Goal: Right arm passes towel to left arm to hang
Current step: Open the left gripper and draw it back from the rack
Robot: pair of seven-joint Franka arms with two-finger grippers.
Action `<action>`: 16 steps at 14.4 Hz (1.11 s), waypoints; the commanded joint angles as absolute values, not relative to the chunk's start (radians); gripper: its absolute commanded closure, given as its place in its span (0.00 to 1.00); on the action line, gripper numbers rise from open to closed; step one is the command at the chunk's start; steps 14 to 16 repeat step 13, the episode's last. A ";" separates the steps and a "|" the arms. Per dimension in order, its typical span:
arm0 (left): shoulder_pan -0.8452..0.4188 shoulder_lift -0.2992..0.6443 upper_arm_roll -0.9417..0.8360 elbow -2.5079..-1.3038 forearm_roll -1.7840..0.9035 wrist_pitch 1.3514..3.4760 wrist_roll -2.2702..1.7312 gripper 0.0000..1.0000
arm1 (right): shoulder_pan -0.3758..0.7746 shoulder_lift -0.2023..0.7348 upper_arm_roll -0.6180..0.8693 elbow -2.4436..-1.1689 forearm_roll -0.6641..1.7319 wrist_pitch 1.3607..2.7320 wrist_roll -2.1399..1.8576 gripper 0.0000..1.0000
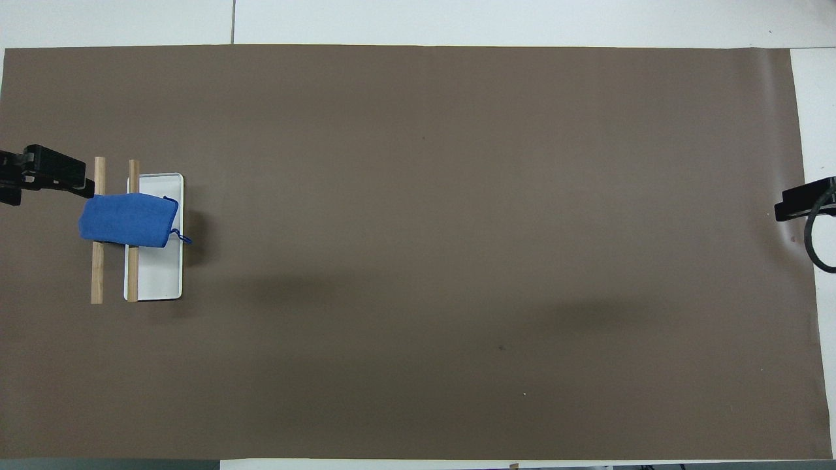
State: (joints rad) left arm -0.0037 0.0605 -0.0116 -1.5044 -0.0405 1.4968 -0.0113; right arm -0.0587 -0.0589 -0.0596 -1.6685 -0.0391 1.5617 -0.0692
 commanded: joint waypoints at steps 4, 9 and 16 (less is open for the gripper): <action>-0.011 0.031 -0.012 -1.537 -0.025 1.482 0.009 0.00 | -0.060 -0.067 -0.058 -1.674 -0.017 1.574 -0.078 0.00; -0.012 0.025 -0.014 -1.552 -0.023 1.502 0.041 0.00 | -0.058 -0.067 -0.058 -1.674 -0.017 1.572 -0.071 0.00; -0.014 0.026 -0.014 -1.551 -0.023 1.511 0.043 0.00 | -0.058 -0.067 -0.058 -1.674 -0.017 1.572 -0.072 0.00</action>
